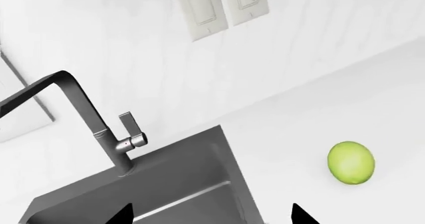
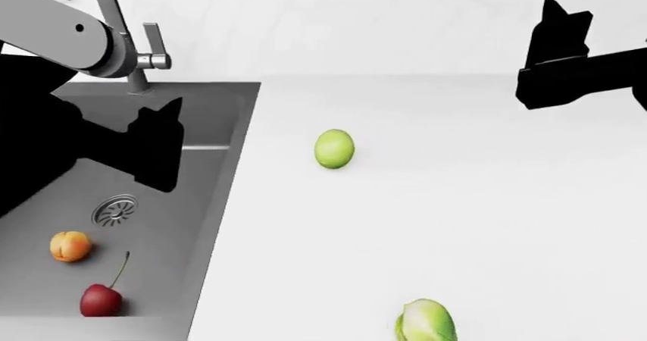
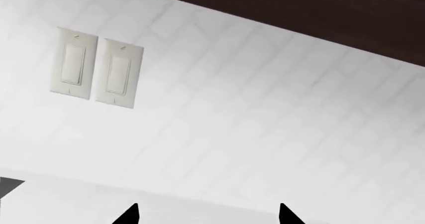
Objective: There is a mixed pile of frozen fruits and vegetables on the counter. Locate all the frozen vegetables and place the items in a bowl on the counter. Take all the frozen fruits and defrost them in a running sink.
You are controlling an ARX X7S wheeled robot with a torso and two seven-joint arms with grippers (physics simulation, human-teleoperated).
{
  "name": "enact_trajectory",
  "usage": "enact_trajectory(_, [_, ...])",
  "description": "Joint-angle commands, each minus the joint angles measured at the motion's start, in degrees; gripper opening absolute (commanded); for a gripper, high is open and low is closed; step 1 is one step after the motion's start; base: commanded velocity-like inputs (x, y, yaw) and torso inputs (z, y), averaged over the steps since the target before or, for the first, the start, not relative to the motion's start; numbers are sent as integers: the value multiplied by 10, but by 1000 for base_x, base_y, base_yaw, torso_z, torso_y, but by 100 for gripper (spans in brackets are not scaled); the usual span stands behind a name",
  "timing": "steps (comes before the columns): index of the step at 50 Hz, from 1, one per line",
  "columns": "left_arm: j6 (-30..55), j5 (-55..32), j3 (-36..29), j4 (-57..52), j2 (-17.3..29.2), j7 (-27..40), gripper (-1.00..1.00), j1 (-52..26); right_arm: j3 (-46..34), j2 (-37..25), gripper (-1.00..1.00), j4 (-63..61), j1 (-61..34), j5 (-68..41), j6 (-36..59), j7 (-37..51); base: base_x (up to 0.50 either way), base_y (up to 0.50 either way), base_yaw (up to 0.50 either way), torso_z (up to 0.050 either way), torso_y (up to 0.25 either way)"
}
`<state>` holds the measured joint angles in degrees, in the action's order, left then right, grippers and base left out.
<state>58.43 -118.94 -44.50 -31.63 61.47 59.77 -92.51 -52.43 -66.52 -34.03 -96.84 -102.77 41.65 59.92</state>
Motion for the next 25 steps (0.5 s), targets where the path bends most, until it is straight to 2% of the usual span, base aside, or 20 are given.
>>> enact_trajectory(1, [1,-3,0,1,0,1,100,-3,0,-4,100,0,5,1,0,0,-55,-500,0,0,0])
enact_trajectory(3, [1,-3,-1,1,-1,2,100,-3,1,-5,100,0,8,2,-5,1,-25,-354,0,0,0])
enact_trajectory(15, [-1,0,1,2,3,-2,100,-1,6,-5,100,-1,15,3,-17,-3,0,0,0,0,0])
enact_trajectory(20, [0,-1,-1,3,1,-1,100,-2,2,-3,100,-2,16,6,-9,-5,117,-219,0,0,0])
enact_trajectory(25, [1,-3,-1,3,2,0,100,-3,-2,3,100,1,11,6,4,1,0,0,0,0,0])
